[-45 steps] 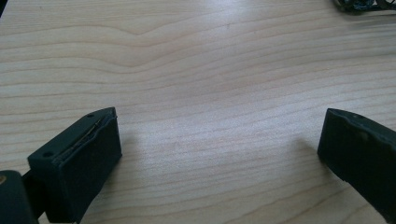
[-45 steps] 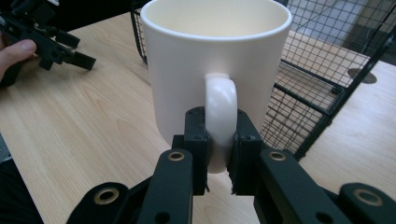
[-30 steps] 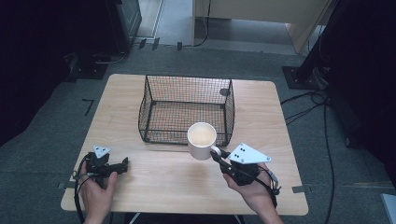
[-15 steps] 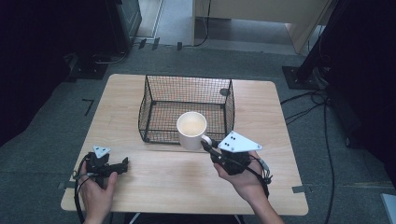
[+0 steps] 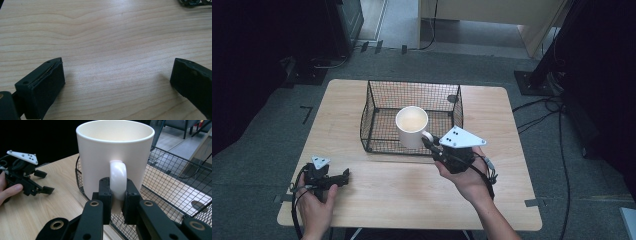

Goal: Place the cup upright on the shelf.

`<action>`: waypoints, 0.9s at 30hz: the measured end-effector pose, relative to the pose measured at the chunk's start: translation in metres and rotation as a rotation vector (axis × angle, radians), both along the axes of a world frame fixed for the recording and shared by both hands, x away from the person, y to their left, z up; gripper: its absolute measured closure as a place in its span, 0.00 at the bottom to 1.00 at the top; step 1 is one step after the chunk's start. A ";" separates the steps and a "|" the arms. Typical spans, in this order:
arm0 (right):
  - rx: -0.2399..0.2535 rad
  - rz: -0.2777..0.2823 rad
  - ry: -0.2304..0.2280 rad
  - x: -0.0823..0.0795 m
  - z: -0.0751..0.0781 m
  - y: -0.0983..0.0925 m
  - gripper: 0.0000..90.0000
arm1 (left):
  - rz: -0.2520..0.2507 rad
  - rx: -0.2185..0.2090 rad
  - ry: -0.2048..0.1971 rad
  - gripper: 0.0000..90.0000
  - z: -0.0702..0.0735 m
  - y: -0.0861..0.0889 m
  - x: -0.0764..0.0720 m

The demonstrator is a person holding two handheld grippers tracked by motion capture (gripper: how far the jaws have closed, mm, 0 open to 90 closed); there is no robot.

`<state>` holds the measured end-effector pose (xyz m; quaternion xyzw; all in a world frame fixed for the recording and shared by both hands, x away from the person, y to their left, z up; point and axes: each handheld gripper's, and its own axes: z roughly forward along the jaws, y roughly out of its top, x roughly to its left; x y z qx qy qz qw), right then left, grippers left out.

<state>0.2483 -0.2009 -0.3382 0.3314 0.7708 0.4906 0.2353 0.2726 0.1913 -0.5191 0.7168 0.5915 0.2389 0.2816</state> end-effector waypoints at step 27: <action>0.002 -0.081 0.009 0.059 -0.004 0.014 0.90 | 0.000 0.000 0.001 0.00 0.000 0.000 0.000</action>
